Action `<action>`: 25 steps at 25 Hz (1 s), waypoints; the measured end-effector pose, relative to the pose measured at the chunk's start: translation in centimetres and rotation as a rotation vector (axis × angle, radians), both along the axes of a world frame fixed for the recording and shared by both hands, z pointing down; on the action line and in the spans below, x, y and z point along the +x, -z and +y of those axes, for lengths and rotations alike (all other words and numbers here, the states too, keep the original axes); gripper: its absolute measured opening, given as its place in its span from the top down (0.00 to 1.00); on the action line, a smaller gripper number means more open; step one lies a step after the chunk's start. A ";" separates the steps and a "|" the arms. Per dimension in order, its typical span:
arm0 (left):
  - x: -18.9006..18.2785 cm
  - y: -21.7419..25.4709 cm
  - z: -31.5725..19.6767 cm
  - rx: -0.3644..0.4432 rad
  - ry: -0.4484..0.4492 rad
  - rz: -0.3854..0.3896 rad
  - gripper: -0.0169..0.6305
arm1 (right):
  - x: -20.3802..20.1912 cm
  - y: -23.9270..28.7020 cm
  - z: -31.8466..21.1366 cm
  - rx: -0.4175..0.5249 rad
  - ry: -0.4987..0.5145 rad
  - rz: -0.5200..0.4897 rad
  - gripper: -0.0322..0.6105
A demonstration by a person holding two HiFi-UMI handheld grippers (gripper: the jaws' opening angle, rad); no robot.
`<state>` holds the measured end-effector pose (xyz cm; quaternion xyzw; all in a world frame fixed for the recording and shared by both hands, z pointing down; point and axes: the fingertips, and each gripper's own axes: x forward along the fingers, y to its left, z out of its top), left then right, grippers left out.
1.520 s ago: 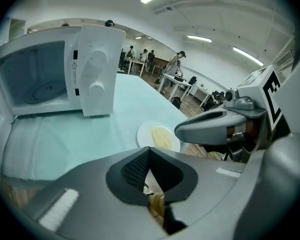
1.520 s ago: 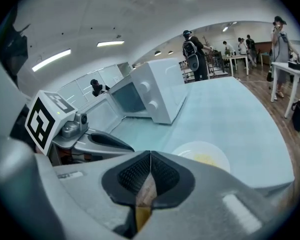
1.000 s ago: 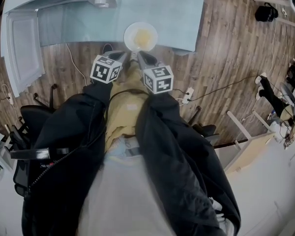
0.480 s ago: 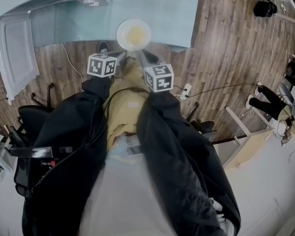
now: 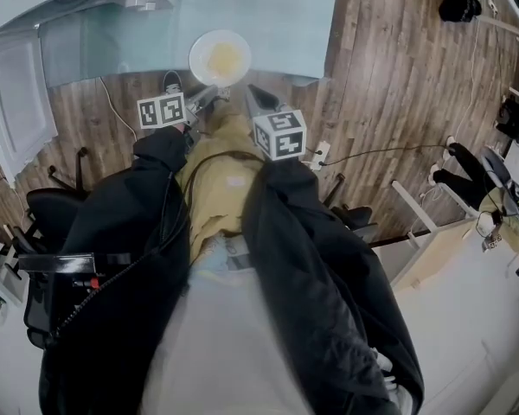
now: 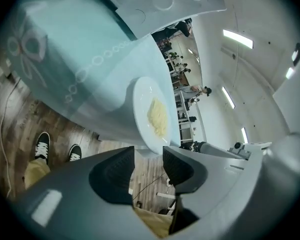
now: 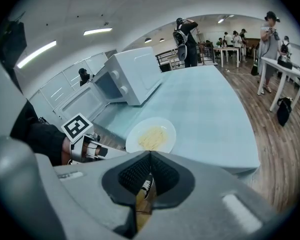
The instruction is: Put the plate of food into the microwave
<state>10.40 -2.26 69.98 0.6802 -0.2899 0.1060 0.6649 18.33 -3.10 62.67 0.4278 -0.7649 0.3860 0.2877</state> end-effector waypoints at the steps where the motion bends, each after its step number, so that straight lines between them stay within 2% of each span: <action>1: 0.2 0.0 -0.3 -0.005 0.025 0.022 0.71 | 0.2 0.0 0.0 -0.001 0.000 0.001 0.95; 5: 0.8 0.1 -1.8 -0.031 0.147 0.119 0.72 | 1.2 0.1 0.3 -0.008 -0.001 0.003 0.95; 6: 0.9 0.1 -2.0 -0.037 0.165 0.137 0.77 | 1.4 0.0 0.4 -0.011 -0.001 0.005 0.95; 7: 1.0 0.1 -2.1 -0.044 0.178 0.157 0.88 | 1.6 0.0 0.4 -0.013 -0.001 0.006 0.95; 11: 0.8 0.6 -2.5 -0.062 0.235 0.250 0.94 | 1.6 -0.2 0.2 -0.017 0.004 0.006 0.95; 18: -0.8 1.8 -2.2 -0.065 0.246 0.299 0.95 | -0.3 0.0 -0.4 -0.012 0.051 0.006 0.95; 25: -5.4 3.0 -2.2 -0.041 0.318 0.348 0.95 | -4.2 -0.1 -1.1 -0.013 0.126 0.006 0.95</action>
